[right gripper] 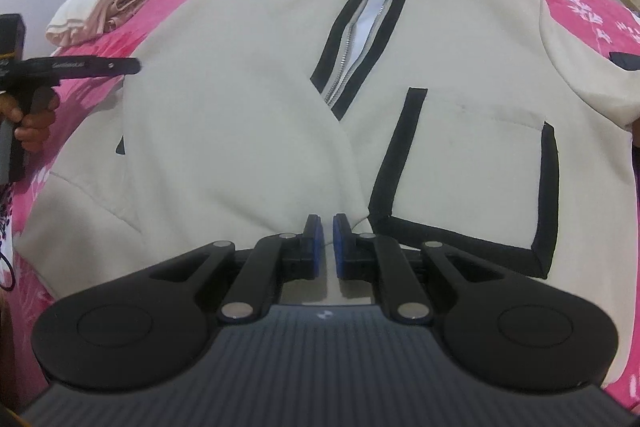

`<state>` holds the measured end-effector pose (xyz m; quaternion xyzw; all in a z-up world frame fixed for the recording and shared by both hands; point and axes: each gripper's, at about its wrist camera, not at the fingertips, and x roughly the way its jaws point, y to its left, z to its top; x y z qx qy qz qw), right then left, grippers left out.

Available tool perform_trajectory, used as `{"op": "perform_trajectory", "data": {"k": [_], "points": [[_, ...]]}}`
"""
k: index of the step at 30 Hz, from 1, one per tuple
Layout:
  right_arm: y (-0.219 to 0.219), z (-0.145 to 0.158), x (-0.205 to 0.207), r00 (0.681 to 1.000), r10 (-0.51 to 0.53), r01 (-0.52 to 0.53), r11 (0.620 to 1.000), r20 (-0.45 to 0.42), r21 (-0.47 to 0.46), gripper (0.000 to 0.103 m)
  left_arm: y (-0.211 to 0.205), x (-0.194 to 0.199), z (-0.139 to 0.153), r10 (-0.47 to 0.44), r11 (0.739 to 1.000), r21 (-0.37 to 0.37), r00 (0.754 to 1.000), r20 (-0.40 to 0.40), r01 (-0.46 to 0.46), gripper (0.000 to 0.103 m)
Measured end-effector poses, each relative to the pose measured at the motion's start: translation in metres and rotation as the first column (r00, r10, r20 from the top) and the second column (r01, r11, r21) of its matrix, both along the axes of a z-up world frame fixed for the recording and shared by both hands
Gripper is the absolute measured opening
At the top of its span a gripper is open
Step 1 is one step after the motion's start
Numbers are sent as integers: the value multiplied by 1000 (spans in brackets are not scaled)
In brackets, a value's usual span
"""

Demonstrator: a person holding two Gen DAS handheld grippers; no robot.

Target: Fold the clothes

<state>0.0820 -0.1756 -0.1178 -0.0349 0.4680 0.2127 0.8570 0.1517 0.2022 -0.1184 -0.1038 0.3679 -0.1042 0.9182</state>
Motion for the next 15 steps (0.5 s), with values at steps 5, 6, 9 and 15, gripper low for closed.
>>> {"op": "perform_trajectory", "data": {"k": [5,6,9,15], "points": [[3,3,1,1000,-9,9,1000,-2,-4,6,-1,3,29,-19,1000,15,999,42,19,61],[3,3,1,1000,-16,16,1000,-1,-1,6,-3,5,37,-32,999,17,998,55,31,61],[3,2,-1,1000,-31,31,1000,5,6,6,-18,15,49,-73,997,16,994,85,72,61],[-15,14,2,994,-101,103,992,-38,68,9,-65,32,40,-139,990,3,990,34,139,62]]}}
